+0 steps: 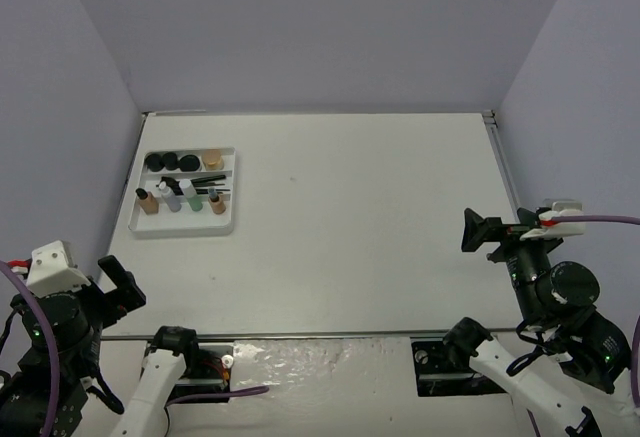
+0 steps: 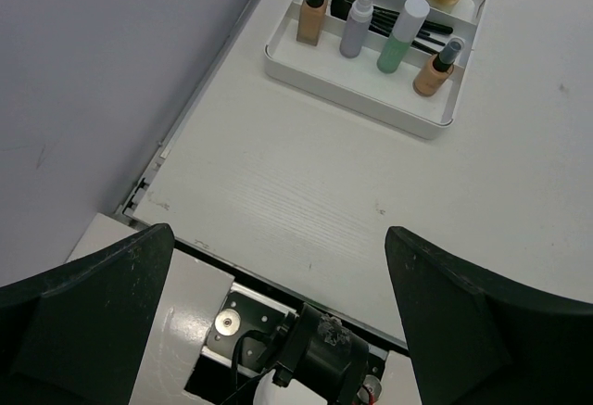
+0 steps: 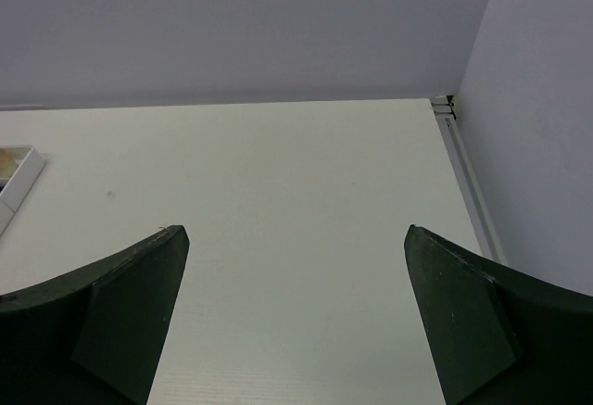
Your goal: Organize the makeup
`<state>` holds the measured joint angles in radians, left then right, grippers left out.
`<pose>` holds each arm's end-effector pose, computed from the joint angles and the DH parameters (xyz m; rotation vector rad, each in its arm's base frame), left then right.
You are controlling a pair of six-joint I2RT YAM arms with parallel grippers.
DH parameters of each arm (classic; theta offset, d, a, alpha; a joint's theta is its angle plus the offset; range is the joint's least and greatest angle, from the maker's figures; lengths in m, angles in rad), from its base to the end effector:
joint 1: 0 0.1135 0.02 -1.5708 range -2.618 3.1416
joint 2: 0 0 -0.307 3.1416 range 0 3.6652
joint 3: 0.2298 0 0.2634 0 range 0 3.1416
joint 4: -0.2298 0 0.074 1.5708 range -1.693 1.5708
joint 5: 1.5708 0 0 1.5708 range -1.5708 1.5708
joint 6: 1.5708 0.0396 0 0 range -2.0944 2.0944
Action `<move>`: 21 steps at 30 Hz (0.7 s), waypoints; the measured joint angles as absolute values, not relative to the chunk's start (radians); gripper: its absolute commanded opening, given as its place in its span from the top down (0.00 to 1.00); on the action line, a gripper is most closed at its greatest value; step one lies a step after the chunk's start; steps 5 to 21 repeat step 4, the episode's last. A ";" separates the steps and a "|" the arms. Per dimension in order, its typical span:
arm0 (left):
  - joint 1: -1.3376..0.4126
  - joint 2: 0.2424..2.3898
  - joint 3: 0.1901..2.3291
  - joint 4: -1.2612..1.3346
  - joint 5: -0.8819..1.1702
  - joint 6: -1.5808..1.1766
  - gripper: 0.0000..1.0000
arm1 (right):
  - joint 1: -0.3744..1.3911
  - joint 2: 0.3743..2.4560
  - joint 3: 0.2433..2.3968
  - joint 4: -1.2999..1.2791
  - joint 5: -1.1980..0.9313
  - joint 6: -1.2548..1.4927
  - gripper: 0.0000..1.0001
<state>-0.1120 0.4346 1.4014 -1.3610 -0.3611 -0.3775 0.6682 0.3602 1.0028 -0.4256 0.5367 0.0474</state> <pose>-0.0577 0.0206 0.4453 -0.4869 1.8763 0.0297 0.0185 -0.0112 0.4467 0.0268 1.3884 0.2342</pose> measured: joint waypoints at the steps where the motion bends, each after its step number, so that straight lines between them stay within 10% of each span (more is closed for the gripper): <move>1: -0.112 0.433 1.401 -1.361 -0.361 -0.381 0.03 | 0.668 0.360 1.003 -0.427 0.530 0.047 0.00; 21: -0.112 0.426 1.396 -1.362 -0.362 -0.395 0.03 | 0.668 0.360 1.007 -0.430 0.503 0.045 0.00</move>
